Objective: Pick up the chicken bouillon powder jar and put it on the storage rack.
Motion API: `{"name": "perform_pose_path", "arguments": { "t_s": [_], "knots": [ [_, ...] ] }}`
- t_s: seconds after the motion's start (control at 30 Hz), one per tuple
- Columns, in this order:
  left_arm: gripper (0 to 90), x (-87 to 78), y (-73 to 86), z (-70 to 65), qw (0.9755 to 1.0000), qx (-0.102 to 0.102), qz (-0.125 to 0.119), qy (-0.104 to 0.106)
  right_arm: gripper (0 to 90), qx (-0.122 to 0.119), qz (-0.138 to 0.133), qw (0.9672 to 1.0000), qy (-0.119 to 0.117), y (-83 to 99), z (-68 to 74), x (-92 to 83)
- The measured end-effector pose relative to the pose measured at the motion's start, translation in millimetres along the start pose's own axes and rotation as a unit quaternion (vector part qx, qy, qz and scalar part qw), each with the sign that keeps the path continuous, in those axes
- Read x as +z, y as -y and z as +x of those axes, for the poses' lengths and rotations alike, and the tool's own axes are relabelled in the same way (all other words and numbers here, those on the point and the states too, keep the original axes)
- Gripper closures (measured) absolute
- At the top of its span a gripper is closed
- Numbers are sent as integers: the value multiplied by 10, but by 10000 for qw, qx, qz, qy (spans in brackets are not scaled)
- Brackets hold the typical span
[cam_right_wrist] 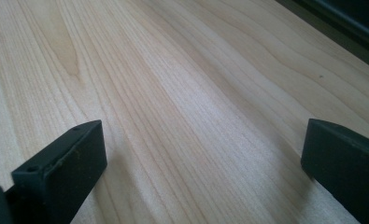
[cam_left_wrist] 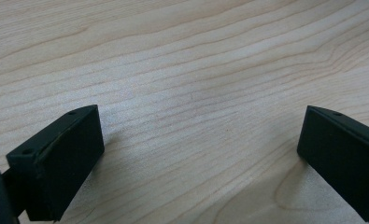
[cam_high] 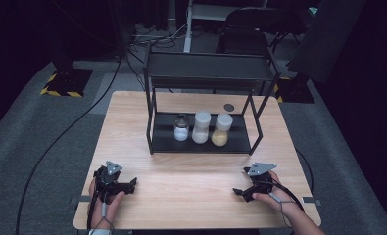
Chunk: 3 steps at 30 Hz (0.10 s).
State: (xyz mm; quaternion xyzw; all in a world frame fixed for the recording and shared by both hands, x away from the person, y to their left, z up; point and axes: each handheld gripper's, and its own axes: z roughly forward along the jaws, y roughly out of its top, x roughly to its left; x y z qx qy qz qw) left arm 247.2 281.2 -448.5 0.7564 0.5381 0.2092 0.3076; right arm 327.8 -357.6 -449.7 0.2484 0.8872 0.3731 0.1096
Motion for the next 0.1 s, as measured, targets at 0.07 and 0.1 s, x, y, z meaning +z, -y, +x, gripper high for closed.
{"name": "perform_pose_path", "arguments": {
  "t_s": [0.07,0.1],
  "knots": [
    [5,-1,2,1,10000,4,-4,1,1,-6,0,10000,2,2,-1,-2],
    [5,-1,4,0,10000,3,-6,-1,1,-9,0,10000,1,2,-2,-3]
  ]
}}
